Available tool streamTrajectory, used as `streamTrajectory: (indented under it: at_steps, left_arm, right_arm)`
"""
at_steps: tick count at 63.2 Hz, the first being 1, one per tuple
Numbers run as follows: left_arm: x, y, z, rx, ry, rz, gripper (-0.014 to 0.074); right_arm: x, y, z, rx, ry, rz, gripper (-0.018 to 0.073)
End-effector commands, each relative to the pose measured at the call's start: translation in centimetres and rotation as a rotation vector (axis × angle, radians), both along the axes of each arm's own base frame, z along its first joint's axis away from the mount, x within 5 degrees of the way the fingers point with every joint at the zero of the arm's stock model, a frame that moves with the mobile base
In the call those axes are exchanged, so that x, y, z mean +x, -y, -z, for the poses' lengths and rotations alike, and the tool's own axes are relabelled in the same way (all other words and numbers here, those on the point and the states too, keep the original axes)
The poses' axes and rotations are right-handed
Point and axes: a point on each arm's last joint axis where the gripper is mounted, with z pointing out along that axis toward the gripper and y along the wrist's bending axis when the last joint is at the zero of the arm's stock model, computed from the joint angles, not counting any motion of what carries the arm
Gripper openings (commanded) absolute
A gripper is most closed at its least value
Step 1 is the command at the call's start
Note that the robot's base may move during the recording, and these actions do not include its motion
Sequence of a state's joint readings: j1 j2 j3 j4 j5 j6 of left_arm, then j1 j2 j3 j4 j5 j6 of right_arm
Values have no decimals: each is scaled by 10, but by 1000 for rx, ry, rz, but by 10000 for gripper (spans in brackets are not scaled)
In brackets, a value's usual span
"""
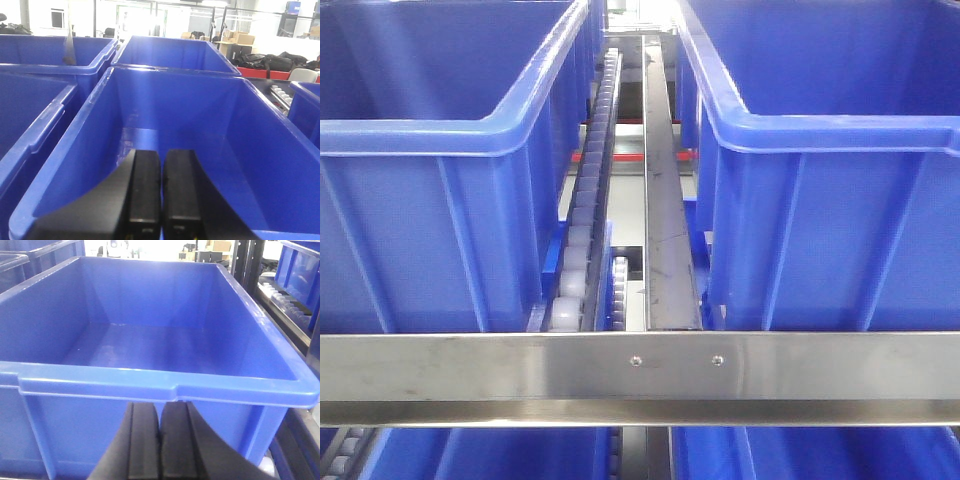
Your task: Pick and sort blue part to right shelf
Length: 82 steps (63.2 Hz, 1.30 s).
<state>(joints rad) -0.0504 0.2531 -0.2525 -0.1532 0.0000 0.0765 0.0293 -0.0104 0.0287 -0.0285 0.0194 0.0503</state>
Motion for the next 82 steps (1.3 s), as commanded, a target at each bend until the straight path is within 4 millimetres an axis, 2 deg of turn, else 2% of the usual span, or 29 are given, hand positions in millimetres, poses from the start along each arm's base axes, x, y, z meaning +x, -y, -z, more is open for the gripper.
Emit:
streamTrajectory:
  at_steps: [1, 33, 42, 52, 69, 71, 82]
  left_arm:
    - [-1, -1, -16, -15, 100, -13, 123]
    - [-1, -1, -14, -15, 95, -14, 123]
    - [1, -2, 6, 0, 55, -28, 123]
    - [-10, -4, 35, 8, 70, -53, 123]
    - [-22, -2, 64, 140, 170, -49, 123]
    - [-21, -2, 67, 142, 129, -41, 123]
    - [-21, 0, 68, 152, 126, -5, 123]
  right_arm:
    - [-4, 0, -16, 5, 134, 2, 64]
    - [-4, 0, -16, 5, 133, 2, 64]
    - [-4, 0, -16, 5, 133, 2, 64]
    - [-4, 0, -16, 5, 133, 2, 64]
    - [-4, 0, -16, 5, 133, 2, 64]
    - [-4, 0, -16, 5, 133, 2, 64]
    - [-4, 0, -16, 5, 133, 2, 64]
